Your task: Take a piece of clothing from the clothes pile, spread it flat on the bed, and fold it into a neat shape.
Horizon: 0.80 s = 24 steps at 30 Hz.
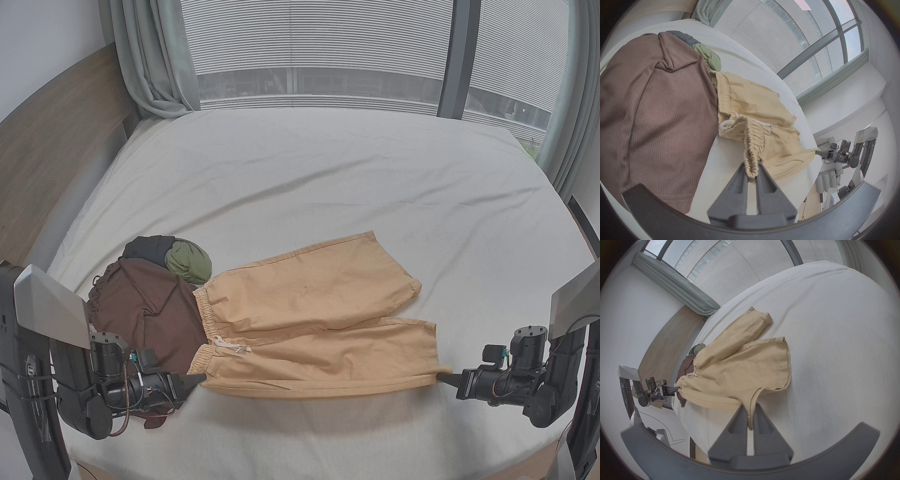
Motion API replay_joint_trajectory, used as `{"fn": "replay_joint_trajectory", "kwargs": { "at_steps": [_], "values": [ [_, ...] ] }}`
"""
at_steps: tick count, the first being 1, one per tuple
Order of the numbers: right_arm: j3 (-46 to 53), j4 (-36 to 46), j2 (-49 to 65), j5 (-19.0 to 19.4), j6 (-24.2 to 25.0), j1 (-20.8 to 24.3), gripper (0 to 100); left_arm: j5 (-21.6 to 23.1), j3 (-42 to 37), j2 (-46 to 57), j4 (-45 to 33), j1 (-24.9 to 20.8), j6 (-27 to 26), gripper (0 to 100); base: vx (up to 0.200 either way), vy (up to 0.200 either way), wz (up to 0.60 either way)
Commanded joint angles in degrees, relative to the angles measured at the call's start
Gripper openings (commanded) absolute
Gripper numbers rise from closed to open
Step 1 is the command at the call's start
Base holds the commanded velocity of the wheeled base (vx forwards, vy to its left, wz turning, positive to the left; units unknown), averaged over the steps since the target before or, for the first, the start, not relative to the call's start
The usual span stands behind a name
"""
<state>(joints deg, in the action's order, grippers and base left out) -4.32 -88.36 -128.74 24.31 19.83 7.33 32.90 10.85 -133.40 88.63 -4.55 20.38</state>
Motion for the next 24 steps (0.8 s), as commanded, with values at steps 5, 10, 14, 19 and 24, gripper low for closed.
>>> {"fn": "replay_joint_trajectory", "kwargs": {
  "at_steps": [5, 10, 14, 19, 24],
  "values": [
    [-2.28, -0.06, 2.53, 0.13, 0.38, 0.14, 0, -0.12, 1.28, 3.41, 0.06, -0.11, 2.91, 0, 0.000, 0.000, 0.00],
    [-4.65, 0.03, 4.12, 0.13, 1.08, 0.32, 0, -0.29, 1.63, 3.50, 0.06, -0.55, 3.79, 0, 0.000, 0.000, 0.00],
    [-5.88, 0.03, 5.17, 0.13, 1.17, 0.06, 0, -0.38, 2.07, 3.59, 0.14, -0.81, 4.58, 0, 0.000, 0.000, 0.00],
    [-7.64, 0.03, 5.43, 0.13, 1.17, 0.06, 0, -0.56, 2.16, 3.59, 0.06, -0.81, 4.75, 0, 0.000, 0.000, 0.00],
    [-9.83, 0.29, 5.52, 0.13, 1.61, -0.03, 0, -1.17, 2.86, 3.59, 0.14, -0.81, 5.02, 0, 0.000, 0.000, 0.00]
  ]
}}
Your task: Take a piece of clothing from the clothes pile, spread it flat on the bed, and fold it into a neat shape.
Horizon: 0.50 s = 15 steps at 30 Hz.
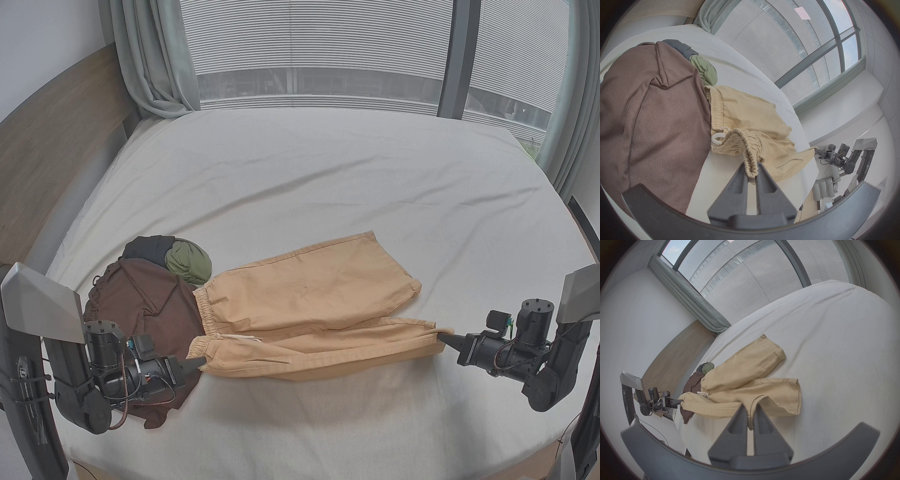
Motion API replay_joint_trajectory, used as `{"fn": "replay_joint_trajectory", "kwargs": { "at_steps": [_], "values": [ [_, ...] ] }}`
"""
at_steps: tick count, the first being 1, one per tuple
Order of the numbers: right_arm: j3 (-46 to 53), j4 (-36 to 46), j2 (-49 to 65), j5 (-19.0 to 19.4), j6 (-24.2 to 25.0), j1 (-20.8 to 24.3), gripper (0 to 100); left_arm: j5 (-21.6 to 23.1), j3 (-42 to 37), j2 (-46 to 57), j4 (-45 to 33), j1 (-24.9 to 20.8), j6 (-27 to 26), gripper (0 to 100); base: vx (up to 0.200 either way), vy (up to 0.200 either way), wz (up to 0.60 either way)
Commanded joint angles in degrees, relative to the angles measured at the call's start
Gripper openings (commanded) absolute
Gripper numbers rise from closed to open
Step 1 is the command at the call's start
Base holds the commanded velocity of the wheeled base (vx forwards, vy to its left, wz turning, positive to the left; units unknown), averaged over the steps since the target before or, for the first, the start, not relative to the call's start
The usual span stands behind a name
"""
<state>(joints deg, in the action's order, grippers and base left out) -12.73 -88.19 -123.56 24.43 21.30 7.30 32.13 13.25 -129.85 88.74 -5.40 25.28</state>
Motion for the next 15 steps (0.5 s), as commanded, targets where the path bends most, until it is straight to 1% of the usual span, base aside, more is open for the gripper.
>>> {"fn": "replay_joint_trajectory", "kwargs": {
  "at_steps": [1, 8, 9, 11, 14, 15],
  "values": [
    [-1.42, 0.12, 0.34, 0.00, 0.15, -0.01, 0, -0.41, 0.46, 0.04, 0.03, 0.04, 0.12, 0, 0.000, 0.000, 0.00],
    [-8.02, 8.47, 3.15, 0.00, 0.76, -0.01, 0, -1.55, 1.34, 0.92, -0.05, -0.75, 3.90, 0, 0.000, 0.000, 0.00],
    [-8.10, 8.56, 3.24, 0.00, 0.85, -0.01, 0, -1.64, 1.34, 0.92, 0.03, -0.84, 3.98, 0, 0.000, 0.000, 0.00],
    [-10.48, 9.96, 4.30, 0.00, 2.70, -0.01, 0, -2.34, 1.87, 0.83, 0.03, -1.46, 4.86, 0, 0.000, 0.000, 0.00],
    [-11.88, 11.11, 4.74, 0.00, 2.96, -0.01, 0, -3.04, 2.31, 0.83, 0.03, -1.63, 5.30, 0, 0.000, 0.000, 0.00],
    [-13.29, 12.69, 5.00, 0.00, 2.96, -0.01, 0, -3.66, 3.01, 0.83, 0.03, -1.72, 5.92, 0, 0.000, 0.000, 0.00]
  ]
}}
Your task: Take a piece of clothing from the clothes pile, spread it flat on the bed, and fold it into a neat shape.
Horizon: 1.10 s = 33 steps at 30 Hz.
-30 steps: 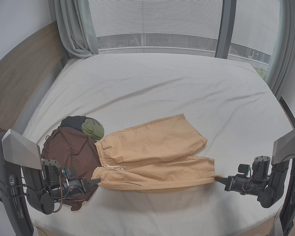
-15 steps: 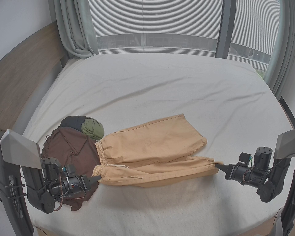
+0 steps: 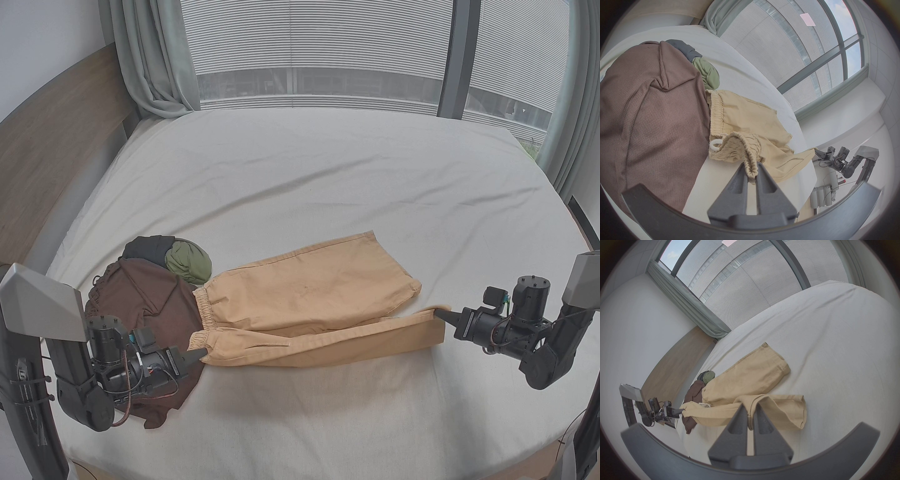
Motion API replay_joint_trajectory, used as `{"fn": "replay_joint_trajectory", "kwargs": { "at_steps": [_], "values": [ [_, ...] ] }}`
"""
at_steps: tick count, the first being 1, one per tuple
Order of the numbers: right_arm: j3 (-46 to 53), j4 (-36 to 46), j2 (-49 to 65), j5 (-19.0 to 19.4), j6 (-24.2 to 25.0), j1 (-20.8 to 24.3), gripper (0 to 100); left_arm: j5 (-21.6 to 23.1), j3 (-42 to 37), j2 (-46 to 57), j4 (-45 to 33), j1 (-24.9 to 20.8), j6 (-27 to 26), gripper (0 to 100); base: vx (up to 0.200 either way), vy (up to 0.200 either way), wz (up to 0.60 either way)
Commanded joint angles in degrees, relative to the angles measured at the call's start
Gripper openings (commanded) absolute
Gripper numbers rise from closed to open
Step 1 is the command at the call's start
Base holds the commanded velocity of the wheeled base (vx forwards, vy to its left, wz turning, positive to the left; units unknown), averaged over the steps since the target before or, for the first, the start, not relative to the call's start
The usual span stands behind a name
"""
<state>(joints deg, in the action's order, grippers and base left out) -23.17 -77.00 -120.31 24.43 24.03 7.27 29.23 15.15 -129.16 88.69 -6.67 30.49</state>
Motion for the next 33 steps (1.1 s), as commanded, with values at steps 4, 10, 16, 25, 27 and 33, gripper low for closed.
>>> {"fn": "replay_joint_trajectory", "kwargs": {
  "at_steps": [4, 10, 16, 25, 27, 33],
  "values": [
    [-5.65, 4.31, 2.18, 0.00, 0.32, -0.06, 0, -1.99, 2.43, 0.22, 0.00, -0.45, 2.91, 0, 0.000, 0.000, 0.00],
    [-10.66, 8.44, 2.62, 0.00, 0.58, -0.50, 0, -3.74, 4.45, 1.01, 0.08, -1.07, 6.16, 0, 0.000, 0.000, 0.00],
    [-16.82, 15.65, 4.29, 0.00, 0.67, -0.67, 0, -6.12, 5.85, 0.84, 0.00, -1.68, 7.30, 0, 0.000, 0.000, 0.00],
    [-28.68, 28.39, 4.73, 0.00, 0.76, -1.38, 0, -8.75, 7.96, 0.66, 0.00, -2.30, 9.94, 0, 0.000, 0.000, 0.00],
    [-31.23, 30.59, 4.56, 0.00, 0.76, -1.29, 0, -9.19, 8.40, 0.66, 0.00, -2.30, 9.94, 0, 0.000, 0.000, 0.00],
    [-38.61, 36.13, 2.45, 0.00, 0.76, -1.20, 0, -11.13, 9.72, 0.40, 0.00, -2.21, 10.82, 0, 0.000, 0.000, 0.00]
  ]
}}
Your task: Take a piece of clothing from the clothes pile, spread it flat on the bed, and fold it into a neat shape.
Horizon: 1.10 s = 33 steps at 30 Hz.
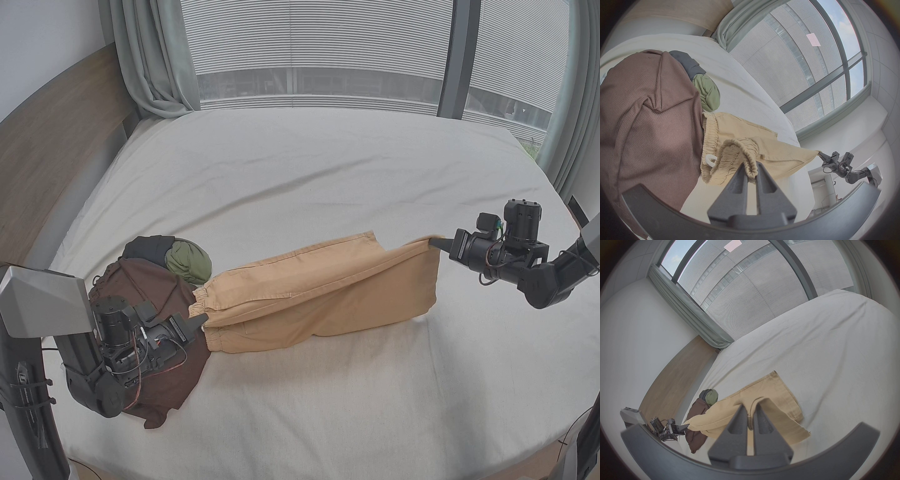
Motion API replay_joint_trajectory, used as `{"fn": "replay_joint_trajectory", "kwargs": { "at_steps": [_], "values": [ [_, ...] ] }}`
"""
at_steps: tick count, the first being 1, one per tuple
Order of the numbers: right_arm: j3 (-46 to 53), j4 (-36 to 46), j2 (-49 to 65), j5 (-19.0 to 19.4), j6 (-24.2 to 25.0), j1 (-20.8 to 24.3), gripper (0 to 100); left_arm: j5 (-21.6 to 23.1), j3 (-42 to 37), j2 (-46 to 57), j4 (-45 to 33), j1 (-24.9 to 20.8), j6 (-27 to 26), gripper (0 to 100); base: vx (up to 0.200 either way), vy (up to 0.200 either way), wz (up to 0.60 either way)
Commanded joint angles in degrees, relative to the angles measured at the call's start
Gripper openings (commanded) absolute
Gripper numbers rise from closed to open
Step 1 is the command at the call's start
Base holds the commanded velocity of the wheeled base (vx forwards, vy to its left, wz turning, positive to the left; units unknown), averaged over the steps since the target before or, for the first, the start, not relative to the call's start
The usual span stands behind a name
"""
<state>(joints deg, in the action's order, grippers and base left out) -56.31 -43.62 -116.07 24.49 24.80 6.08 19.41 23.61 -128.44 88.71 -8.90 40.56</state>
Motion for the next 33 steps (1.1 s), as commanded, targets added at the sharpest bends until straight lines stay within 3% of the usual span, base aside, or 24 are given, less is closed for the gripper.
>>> {"fn": "replay_joint_trajectory", "kwargs": {
  "at_steps": [1, 14, 33],
  "values": [
    [-6.45, 3.19, -2.23, -0.15, -0.01, -0.02, 0, -1.57, 1.61, -0.32, -0.03, 0.02, 1.28, 0, 0.000, 0.000, 0.00],
    [-16.47, 8.37, -8.39, -0.23, -0.10, -0.02, 0, -3.67, 3.90, -1.55, -0.03, 0.29, 3.12, 0, 0.000, 0.000, 0.00],
    [-30.00, 8.99, -20.16, -0.15, -0.10, 1.48, 0, -6.40, 9.79, -5.51, -0.12, 0.55, 4.79, 0, 0.000, 0.000, 0.00]
  ]
}}
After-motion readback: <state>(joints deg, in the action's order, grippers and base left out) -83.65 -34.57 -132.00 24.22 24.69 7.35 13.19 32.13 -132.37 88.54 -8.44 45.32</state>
